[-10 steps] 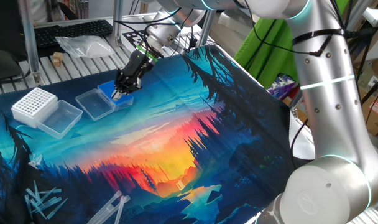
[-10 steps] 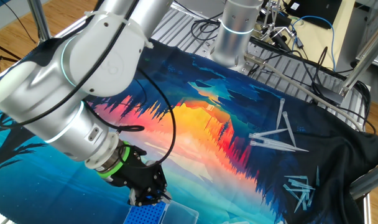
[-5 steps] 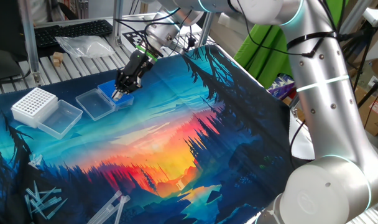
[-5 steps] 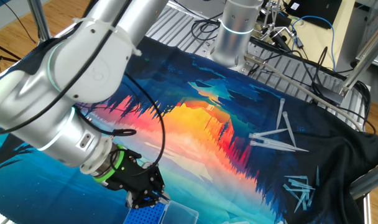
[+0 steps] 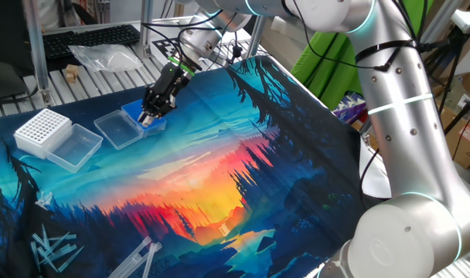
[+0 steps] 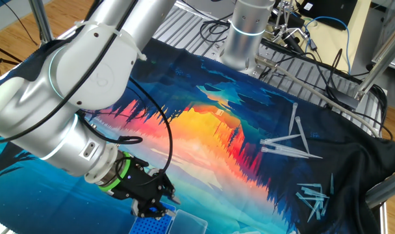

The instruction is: Insert a small pipette tip into the holder for small pipette tips

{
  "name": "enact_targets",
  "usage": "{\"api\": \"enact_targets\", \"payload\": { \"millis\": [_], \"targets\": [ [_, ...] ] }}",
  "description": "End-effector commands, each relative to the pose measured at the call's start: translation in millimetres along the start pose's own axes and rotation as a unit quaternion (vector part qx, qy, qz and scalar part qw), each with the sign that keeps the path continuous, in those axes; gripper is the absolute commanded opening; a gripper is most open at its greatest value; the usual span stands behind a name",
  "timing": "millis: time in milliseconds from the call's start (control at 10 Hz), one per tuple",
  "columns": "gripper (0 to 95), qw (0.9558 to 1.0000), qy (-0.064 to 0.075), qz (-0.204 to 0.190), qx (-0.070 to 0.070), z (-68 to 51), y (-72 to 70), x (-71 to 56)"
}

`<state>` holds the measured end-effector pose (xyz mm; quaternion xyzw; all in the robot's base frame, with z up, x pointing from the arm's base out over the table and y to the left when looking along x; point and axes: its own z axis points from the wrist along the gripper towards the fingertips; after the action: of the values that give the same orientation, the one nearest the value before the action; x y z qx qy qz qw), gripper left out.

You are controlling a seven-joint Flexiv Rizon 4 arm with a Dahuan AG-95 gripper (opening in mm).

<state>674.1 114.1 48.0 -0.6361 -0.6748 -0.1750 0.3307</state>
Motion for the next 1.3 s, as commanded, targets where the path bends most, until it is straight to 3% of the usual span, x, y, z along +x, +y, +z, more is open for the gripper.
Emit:
{"api": "enact_targets", "payload": {
  "millis": [100, 1000, 1200, 1300],
  "targets": [
    [38.0, 1.0, 0.0, 0.0, 0.003, -0.1, 0.9, -0.5],
    [38.0, 1.0, 0.006, -0.001, 0.003, -0.9, -0.1, 1.9],
    [0.0, 1.0, 0.005, -0.002, 0.001, -0.8, -0.2, 2.1],
    [0.0, 1.0, 0.006, -0.002, 0.001, -0.8, -0.2, 2.2]
  ]
}}
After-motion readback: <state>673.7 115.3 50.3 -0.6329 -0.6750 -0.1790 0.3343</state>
